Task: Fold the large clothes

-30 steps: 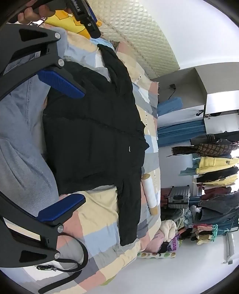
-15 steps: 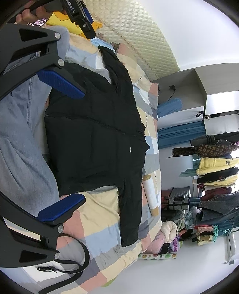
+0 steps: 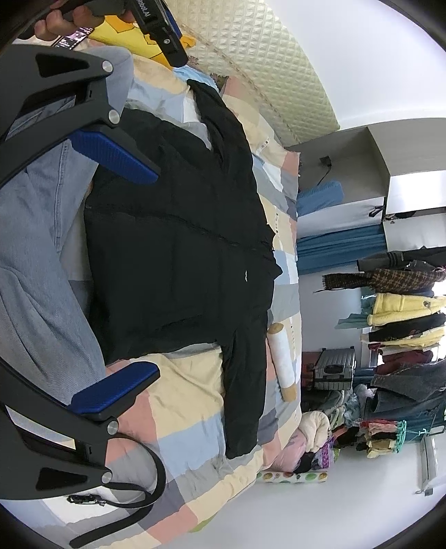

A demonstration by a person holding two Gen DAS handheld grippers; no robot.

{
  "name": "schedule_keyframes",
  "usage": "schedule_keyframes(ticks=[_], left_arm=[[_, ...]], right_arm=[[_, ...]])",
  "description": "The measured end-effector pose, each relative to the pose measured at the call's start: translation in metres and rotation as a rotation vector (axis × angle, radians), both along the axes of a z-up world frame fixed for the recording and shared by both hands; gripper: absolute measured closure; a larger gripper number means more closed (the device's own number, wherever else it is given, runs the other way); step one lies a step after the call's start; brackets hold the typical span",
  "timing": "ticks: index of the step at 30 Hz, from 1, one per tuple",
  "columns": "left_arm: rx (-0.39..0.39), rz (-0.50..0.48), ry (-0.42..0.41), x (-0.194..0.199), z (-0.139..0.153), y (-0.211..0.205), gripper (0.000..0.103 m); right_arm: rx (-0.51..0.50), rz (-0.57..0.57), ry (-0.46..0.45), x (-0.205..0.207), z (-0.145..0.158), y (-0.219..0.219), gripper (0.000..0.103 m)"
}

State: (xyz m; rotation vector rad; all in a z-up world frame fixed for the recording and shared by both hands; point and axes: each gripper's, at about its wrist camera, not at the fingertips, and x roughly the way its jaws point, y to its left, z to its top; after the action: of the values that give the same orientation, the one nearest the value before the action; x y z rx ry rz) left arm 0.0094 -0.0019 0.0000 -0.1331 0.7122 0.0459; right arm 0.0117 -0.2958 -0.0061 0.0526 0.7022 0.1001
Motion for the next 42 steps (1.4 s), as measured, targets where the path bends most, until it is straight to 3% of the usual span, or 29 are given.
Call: schedule_keyframes(ticks=[9,11,13,37,42], left_arm=[[0.059,0.012,-0.029,0.018,-0.031,-0.01,0.001],[0.093,0.008,-0.025,0.02,-0.036,-0.015,0.001],[0.077,0.009,-0.026,0.021,-0.038,-0.016,0.001],[0.067,0.006,-0.024,0.028,-0.036,-0.028,0.001],[0.031,-0.021,-0.058,0.039,-0.014,-0.03,0.001]], right_arm=[[0.035,0.012,-0.008,0.014,-0.027,-0.004,0.0],[0.011,0.019,-0.008,0.016,-0.031,-0.002,0.0],[-0.018,0.013,-0.005,0.018,-0.033,-0.002,0.0],[0.009,0.011,0.005,0.023,-0.044,-0.025,0.0],[0.017,0.021,-0.03,0.035,-0.036,-0.032,0.0]])
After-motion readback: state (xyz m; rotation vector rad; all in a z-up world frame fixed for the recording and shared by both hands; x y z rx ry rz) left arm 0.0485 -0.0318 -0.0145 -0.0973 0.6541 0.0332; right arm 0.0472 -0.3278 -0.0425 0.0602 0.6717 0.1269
